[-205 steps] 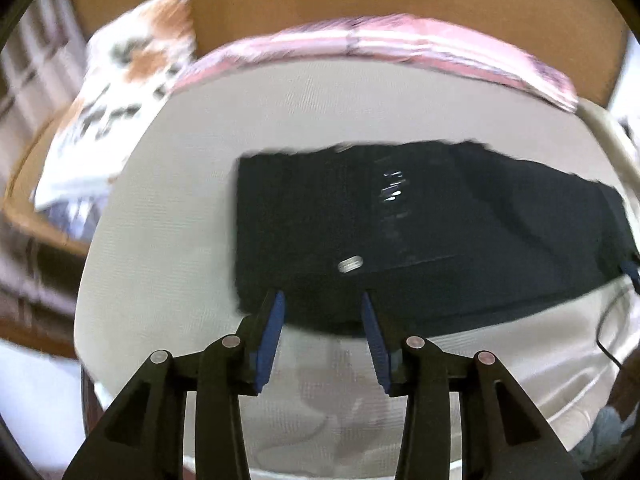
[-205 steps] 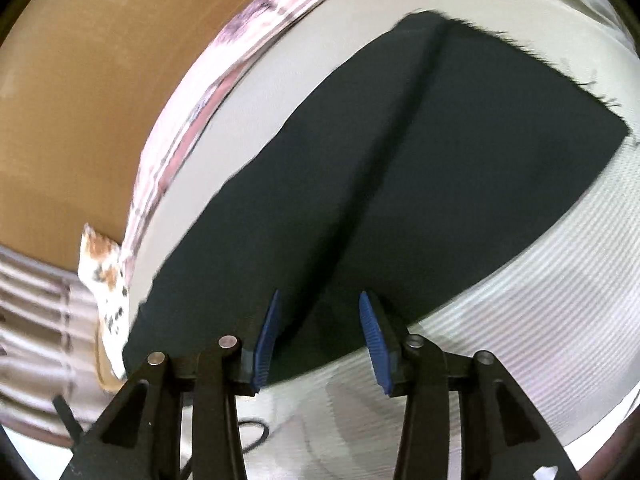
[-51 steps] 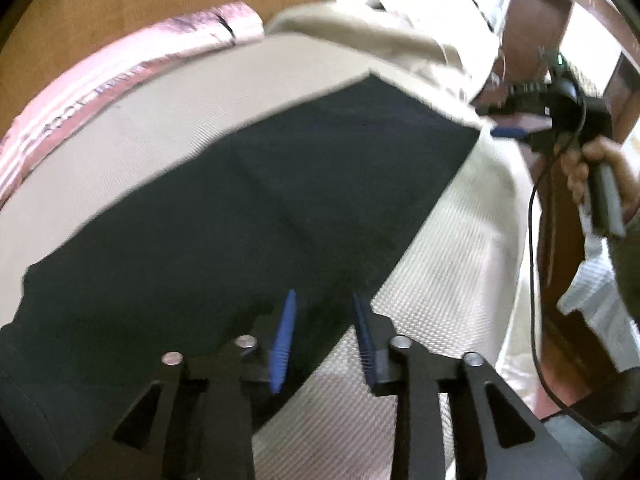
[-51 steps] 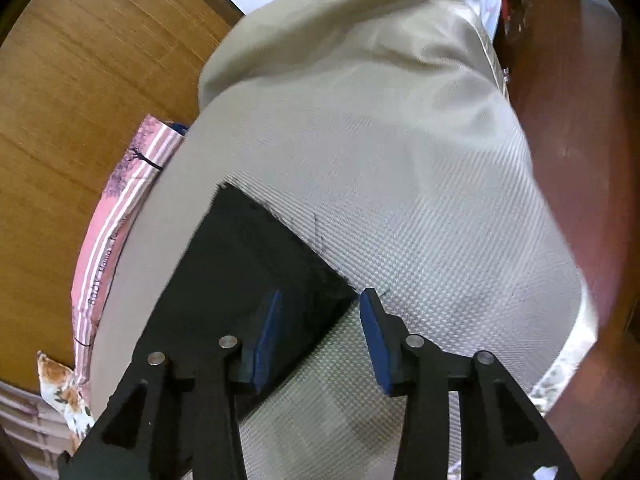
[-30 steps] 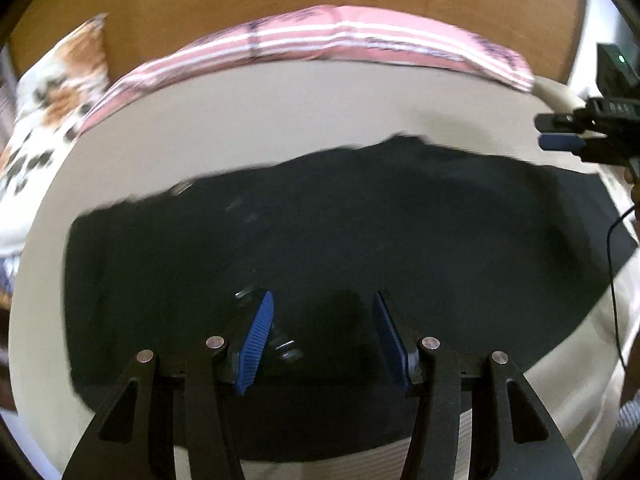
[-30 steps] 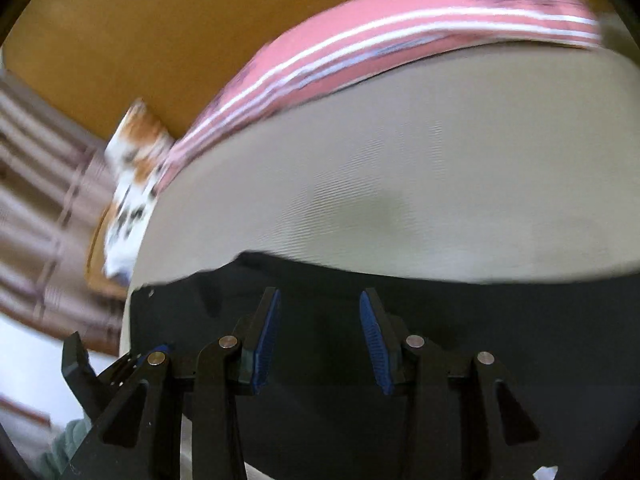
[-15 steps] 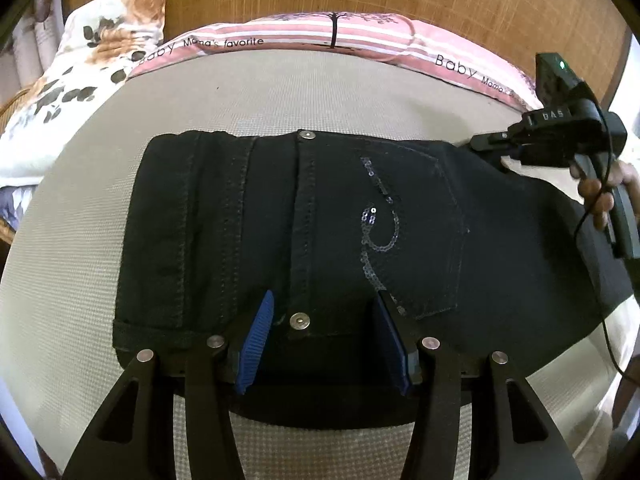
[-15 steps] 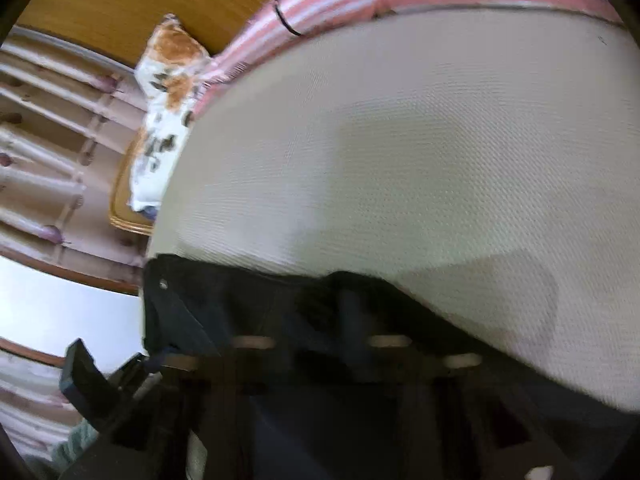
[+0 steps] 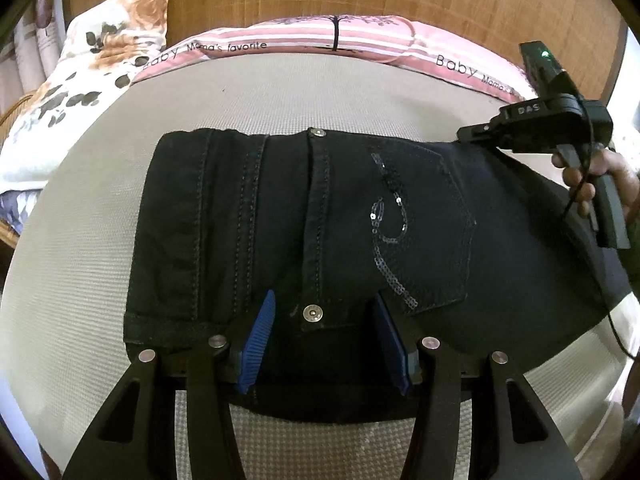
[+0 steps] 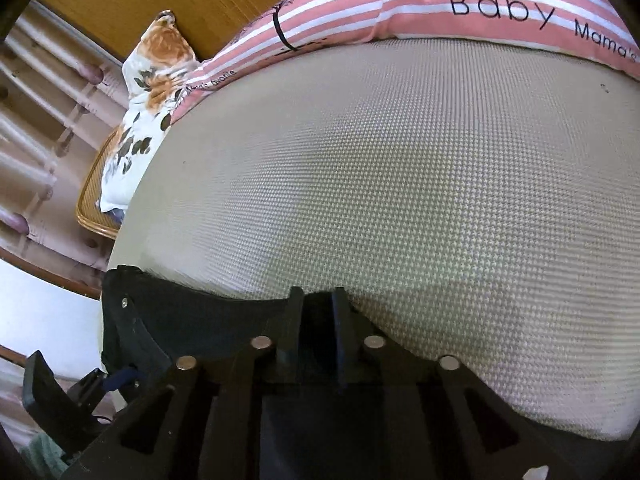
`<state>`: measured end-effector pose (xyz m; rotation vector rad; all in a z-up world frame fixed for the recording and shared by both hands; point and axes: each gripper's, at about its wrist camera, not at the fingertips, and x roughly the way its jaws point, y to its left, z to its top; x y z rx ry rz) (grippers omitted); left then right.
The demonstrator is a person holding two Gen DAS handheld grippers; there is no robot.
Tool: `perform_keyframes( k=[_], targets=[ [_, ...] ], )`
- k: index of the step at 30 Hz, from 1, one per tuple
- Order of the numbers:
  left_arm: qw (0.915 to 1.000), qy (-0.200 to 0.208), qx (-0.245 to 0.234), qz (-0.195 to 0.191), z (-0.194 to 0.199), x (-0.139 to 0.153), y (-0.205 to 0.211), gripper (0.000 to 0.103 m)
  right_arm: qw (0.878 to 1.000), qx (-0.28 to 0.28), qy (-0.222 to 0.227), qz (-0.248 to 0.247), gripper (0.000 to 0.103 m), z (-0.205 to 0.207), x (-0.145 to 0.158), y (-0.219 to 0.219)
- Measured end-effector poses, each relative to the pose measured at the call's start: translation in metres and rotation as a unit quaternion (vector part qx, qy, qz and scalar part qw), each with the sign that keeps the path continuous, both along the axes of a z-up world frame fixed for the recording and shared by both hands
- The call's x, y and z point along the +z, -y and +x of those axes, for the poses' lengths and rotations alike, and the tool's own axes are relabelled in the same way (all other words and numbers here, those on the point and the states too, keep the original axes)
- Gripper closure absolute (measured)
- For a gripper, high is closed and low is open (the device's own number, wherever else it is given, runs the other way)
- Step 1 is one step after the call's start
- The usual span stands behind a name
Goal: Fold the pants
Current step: 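Grasp the folded jeans waist with the left tool while the right tool grasps the leg edge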
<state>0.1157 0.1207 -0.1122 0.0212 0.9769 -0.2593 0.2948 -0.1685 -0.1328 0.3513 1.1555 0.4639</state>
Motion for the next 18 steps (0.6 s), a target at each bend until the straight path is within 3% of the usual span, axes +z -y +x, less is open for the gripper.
perform_keyframes(
  k=[1,2,8,14,18],
  targets=[
    [1.0000,-0.001,0.005,-0.003,0.000,0.004,-0.001,0.050,1.000,-0.009,0.008,-0.007,0.065,-0.002,0.006,0.002],
    [0.9999,0.000,0.008,-0.009,0.000,0.008,-0.001,0.050,0.999,-0.020,0.024,-0.019,0.062,-0.007,0.017,0.006],
    [0.9992,0.034,-0.021,-0.010,-0.004,0.033,0.013,0.050,0.998,-0.030,0.055,-0.023,0.061,-0.042,0.055,0.028],
    [0.9983,0.021,-0.054,-0.005,-0.001,0.026,0.036,0.050,0.998,-0.037,0.021,-0.047,0.061,-0.070,0.033,0.037],
    [0.9993,-0.015,-0.029,0.015,0.008,0.005,0.029,0.050,0.996,-0.066,0.003,-0.056,0.065,-0.074,0.005,0.049]
  ],
)
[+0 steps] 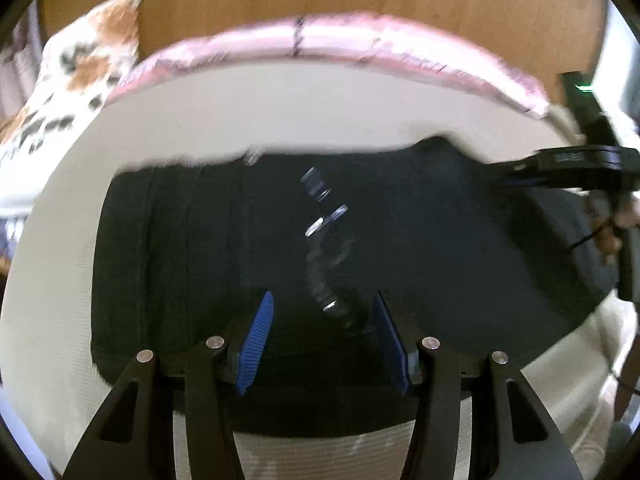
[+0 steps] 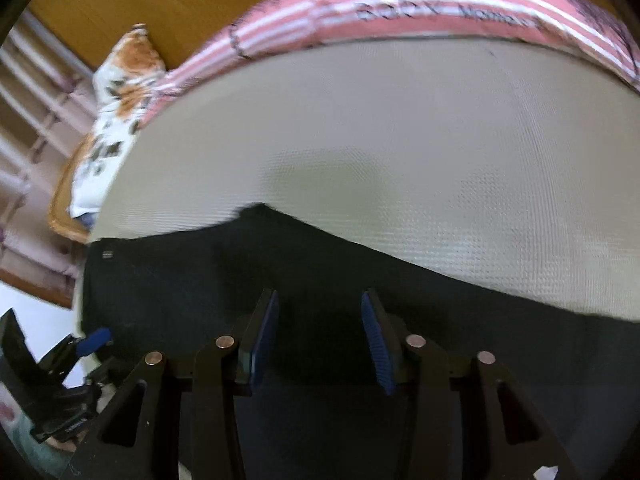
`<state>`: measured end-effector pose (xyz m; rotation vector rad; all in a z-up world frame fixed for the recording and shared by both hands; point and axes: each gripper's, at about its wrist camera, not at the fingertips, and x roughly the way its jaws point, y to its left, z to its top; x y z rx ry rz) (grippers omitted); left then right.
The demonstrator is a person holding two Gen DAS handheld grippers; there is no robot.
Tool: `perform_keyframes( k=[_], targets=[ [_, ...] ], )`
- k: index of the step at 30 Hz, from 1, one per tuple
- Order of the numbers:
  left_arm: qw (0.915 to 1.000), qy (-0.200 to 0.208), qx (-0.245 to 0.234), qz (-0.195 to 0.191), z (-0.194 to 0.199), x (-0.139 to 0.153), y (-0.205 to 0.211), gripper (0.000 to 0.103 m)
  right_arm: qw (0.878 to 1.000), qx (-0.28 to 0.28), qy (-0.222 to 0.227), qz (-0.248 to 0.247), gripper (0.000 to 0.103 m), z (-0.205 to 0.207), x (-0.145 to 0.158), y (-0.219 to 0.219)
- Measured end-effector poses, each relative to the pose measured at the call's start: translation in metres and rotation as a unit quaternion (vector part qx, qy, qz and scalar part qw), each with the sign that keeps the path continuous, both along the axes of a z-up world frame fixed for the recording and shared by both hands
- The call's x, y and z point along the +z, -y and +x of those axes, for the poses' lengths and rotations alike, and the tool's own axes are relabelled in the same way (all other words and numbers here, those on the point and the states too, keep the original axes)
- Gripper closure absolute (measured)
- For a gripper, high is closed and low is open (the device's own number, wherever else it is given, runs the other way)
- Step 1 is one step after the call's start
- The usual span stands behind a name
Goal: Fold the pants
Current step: 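Grasp the folded jeans waist with the left tool while the right tool grasps the leg edge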
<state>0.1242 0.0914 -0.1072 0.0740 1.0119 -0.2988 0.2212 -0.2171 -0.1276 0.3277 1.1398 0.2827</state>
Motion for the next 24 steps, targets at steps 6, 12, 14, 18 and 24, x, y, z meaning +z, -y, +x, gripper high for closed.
perform_keyframes(
  k=[6,12,14,18,24],
  targets=[
    [0.9991,0.005,0.037,-0.019,0.001,0.010,-0.021,0.050,0.999,-0.031,0.014,0.020,0.063,-0.001,0.008,0.012],
    [0.9956,0.072,0.043,-0.043,0.022,0.050,-0.028,0.050,0.999,-0.023,0.022,0.029,0.062,-0.031,0.020,0.010],
    [0.9944,0.078,0.047,-0.054,0.041,0.057,-0.031,0.050,0.999,-0.013,0.015,0.025,0.062,-0.043,0.018,0.005],
    [0.9948,0.051,0.063,-0.062,0.080,0.042,-0.036,0.050,1.000,-0.005,0.010,0.026,0.062,-0.060,0.013,-0.006],
    [0.9951,0.039,0.082,-0.039,0.091,0.010,-0.045,0.050,1.000,0.002,-0.003,0.030,0.062,-0.068,0.000,-0.016]
  ],
)
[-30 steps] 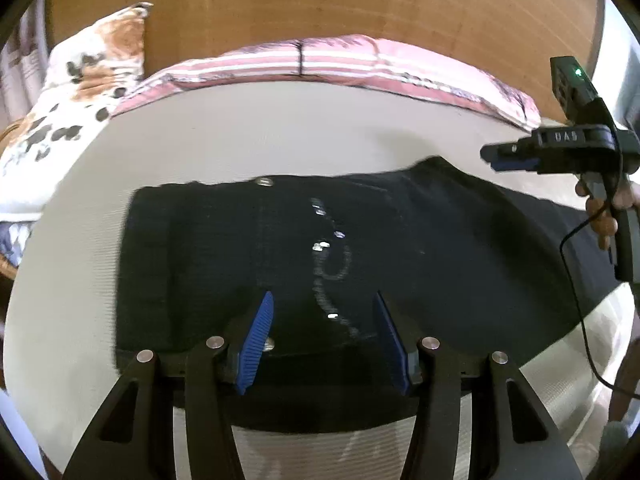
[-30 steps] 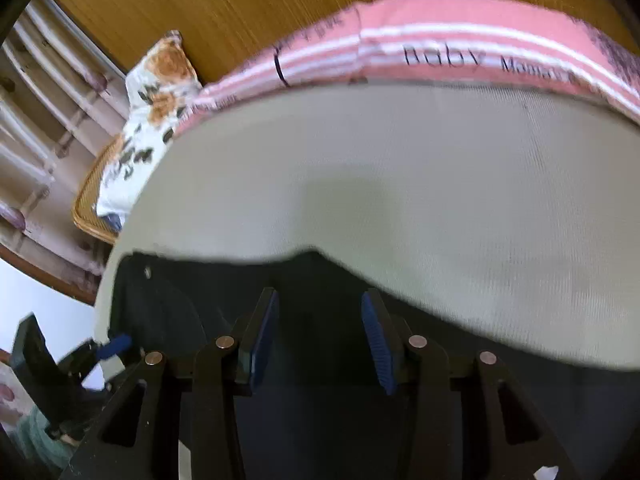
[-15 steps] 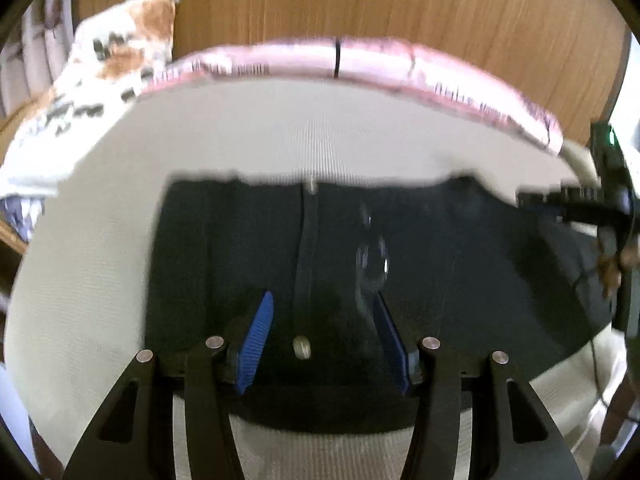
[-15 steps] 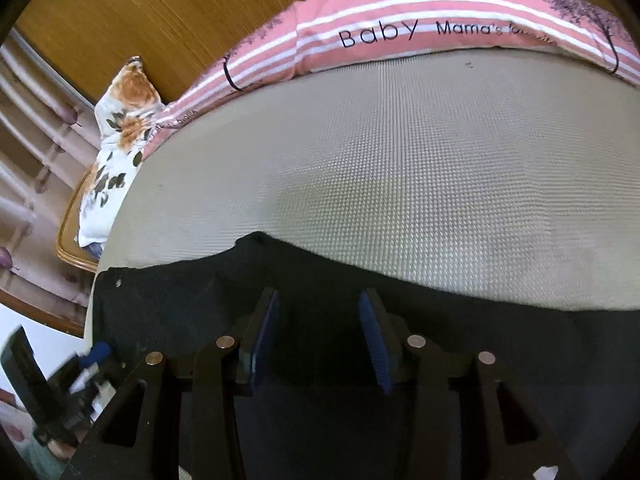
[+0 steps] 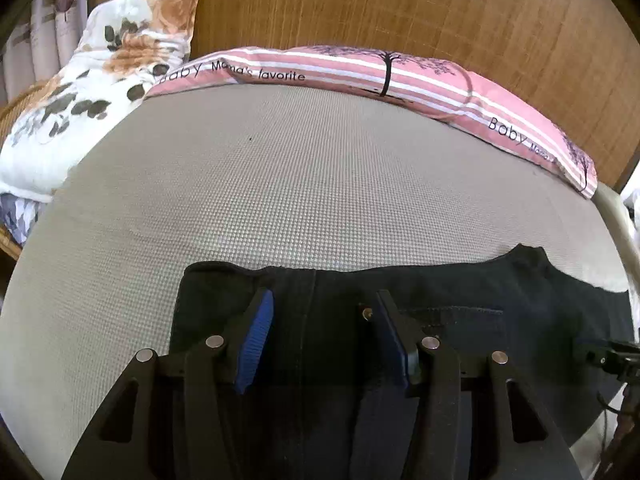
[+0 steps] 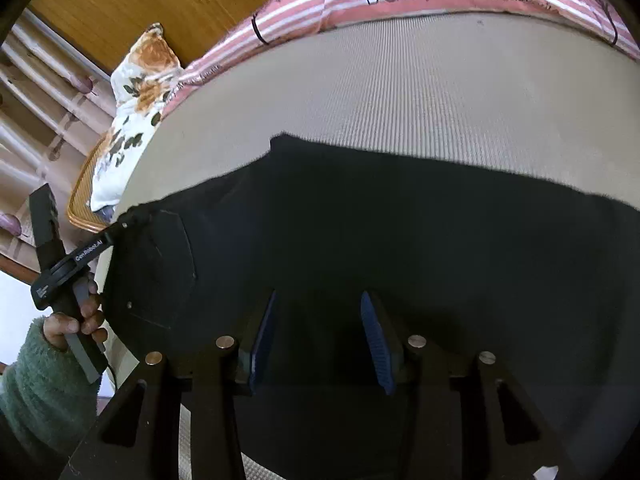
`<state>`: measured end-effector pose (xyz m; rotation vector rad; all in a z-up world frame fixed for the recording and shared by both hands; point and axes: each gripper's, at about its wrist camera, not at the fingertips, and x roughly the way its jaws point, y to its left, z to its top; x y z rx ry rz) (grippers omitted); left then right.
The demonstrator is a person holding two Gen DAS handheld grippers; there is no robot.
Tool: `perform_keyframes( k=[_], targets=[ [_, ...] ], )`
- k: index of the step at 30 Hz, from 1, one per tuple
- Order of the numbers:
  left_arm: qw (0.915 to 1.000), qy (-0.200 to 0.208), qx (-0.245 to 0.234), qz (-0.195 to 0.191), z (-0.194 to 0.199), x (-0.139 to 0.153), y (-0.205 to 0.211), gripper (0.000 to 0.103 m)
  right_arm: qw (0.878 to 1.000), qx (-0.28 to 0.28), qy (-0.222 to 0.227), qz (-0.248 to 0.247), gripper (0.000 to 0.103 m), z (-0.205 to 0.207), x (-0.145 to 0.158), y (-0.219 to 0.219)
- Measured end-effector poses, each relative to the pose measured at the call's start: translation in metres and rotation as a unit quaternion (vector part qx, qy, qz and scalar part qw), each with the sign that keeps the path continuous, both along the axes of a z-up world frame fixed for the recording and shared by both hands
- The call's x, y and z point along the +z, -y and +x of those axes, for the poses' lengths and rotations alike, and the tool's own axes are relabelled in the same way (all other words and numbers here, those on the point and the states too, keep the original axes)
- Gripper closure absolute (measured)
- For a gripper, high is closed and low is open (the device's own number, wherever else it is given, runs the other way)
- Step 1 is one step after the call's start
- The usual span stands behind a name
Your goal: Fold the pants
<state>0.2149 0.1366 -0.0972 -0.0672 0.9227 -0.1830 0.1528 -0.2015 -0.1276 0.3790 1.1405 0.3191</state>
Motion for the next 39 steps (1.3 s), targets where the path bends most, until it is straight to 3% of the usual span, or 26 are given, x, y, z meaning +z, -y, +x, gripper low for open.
perform_keyframes(
  k=[4,11,16,18,22,26,32,35,39],
  targets=[
    [0.9997,0.017,-0.009,0.014,-0.005,-0.006,0.001,0.049,1.000,0.008,0.010,-0.007,0.056,0.000,0.000,-0.005],
    [0.9985,0.037,-0.018,0.037,-0.013,-0.008,0.007,0.048,1.000,0.000,0.008,-0.004,0.055,-0.012,0.006,0.001],
    [0.9974,0.032,-0.025,0.060,-0.016,0.003,0.016,0.045,0.997,-0.071,0.030,0.017,0.055,-0.046,0.031,0.058],
    [0.9978,0.037,-0.026,0.049,-0.023,0.013,0.023,0.043,0.992,-0.116,0.040,0.021,0.055,-0.066,0.041,0.092],
    [0.9963,0.050,-0.068,0.017,-0.044,0.036,0.059,0.043,0.972,-0.227,0.045,0.034,0.054,-0.121,0.047,0.177],
    [0.9899,0.049,-0.133,0.007,-0.064,0.045,0.116,0.039,0.942,-0.332,0.031,0.049,0.054,-0.181,0.036,0.251],
    [0.9664,0.016,-0.257,0.004,-0.097,0.036,0.216,0.039,0.894,-0.438,0.019,0.096,0.054,-0.255,0.005,0.320],
    [0.9533,0.000,-0.301,0.016,-0.115,0.027,0.259,0.039,0.879,-0.459,0.025,0.128,0.054,-0.269,-0.009,0.336],
    [0.9380,-0.015,-0.345,0.033,-0.135,0.015,0.304,0.039,0.870,-0.470,0.032,0.145,0.055,-0.268,-0.023,0.352]
  ],
)
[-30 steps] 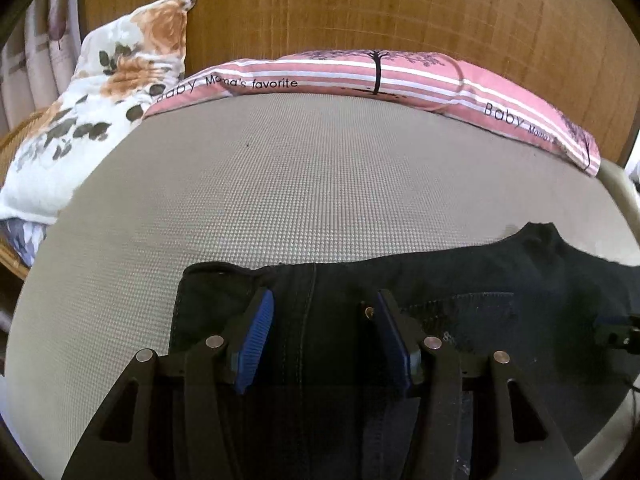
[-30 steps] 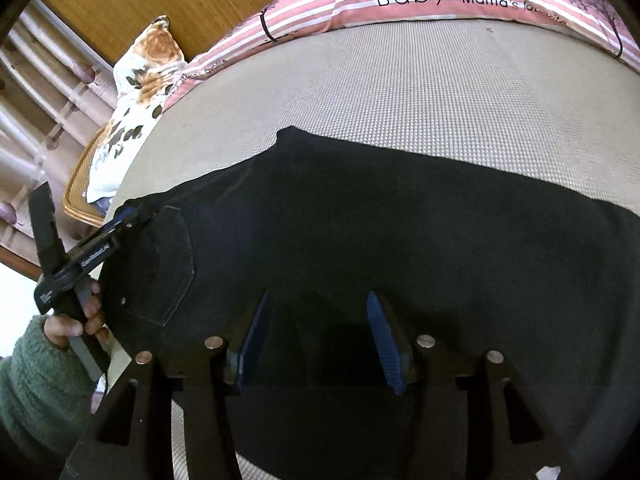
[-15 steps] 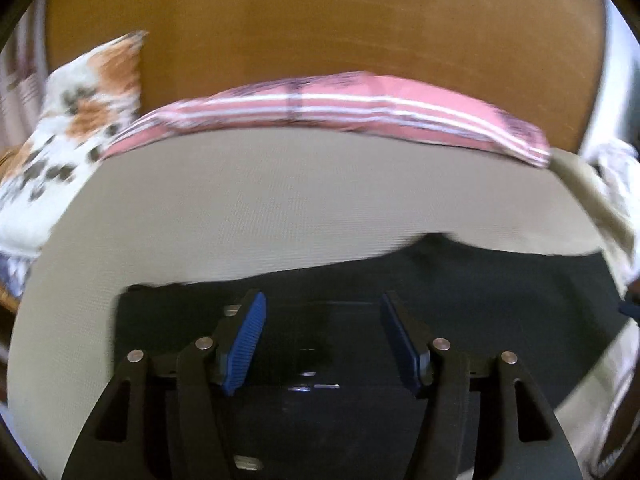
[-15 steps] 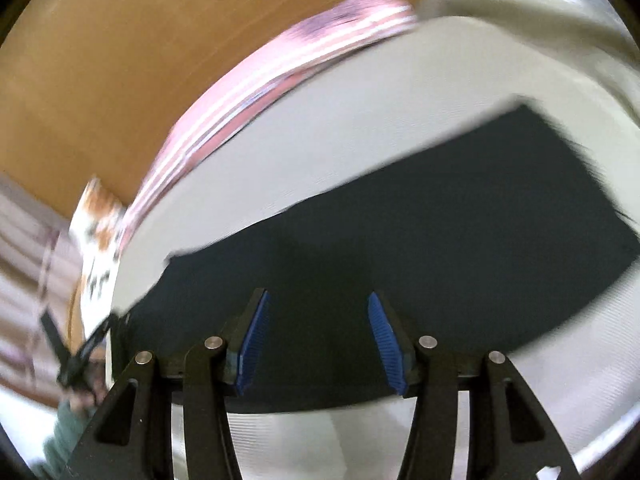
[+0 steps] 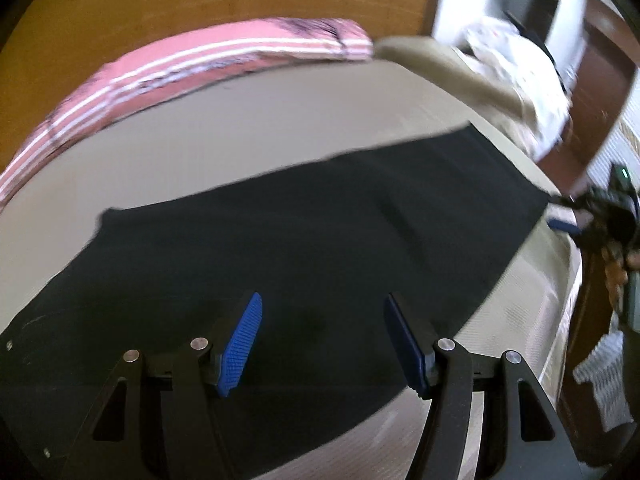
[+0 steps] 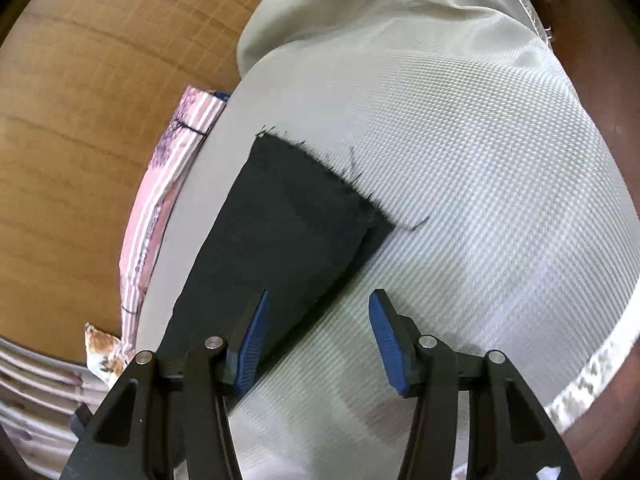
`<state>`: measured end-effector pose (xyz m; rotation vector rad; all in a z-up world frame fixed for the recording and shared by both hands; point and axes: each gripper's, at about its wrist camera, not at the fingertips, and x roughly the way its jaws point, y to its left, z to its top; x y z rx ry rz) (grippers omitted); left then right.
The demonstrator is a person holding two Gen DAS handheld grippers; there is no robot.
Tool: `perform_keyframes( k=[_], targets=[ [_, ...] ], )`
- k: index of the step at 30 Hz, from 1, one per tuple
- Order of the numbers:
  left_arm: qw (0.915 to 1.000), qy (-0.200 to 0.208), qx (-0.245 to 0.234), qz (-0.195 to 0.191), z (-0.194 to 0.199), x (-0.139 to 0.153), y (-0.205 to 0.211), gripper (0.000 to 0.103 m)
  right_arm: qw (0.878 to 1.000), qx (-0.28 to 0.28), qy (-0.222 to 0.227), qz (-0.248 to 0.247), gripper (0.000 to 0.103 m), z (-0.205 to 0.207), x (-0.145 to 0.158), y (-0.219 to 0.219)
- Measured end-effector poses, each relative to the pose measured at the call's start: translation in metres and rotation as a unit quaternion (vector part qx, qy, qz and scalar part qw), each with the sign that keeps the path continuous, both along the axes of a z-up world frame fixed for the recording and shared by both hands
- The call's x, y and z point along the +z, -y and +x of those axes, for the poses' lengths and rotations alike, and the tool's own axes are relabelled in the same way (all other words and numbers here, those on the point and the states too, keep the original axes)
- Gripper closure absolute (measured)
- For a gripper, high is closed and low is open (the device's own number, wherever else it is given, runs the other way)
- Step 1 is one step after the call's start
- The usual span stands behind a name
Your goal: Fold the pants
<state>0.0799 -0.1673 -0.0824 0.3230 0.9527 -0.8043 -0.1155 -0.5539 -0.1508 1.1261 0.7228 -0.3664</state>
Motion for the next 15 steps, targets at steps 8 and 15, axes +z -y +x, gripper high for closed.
perform_keyframes(
  k=[8,15],
  targets=[
    [0.9985,-0.025,-0.030,0.040,-0.014,-0.035,0.046,0.039,0.997,-0.032,0.060,0.027,0.076,0.016,-0.019,0.032],
    [0.9989,-0.012,-0.031,0.033,-0.012,-0.035,0.047,0.038,0.997,-0.035,0.053,0.032,0.094,0.024,-0.018,0.034]
  ],
)
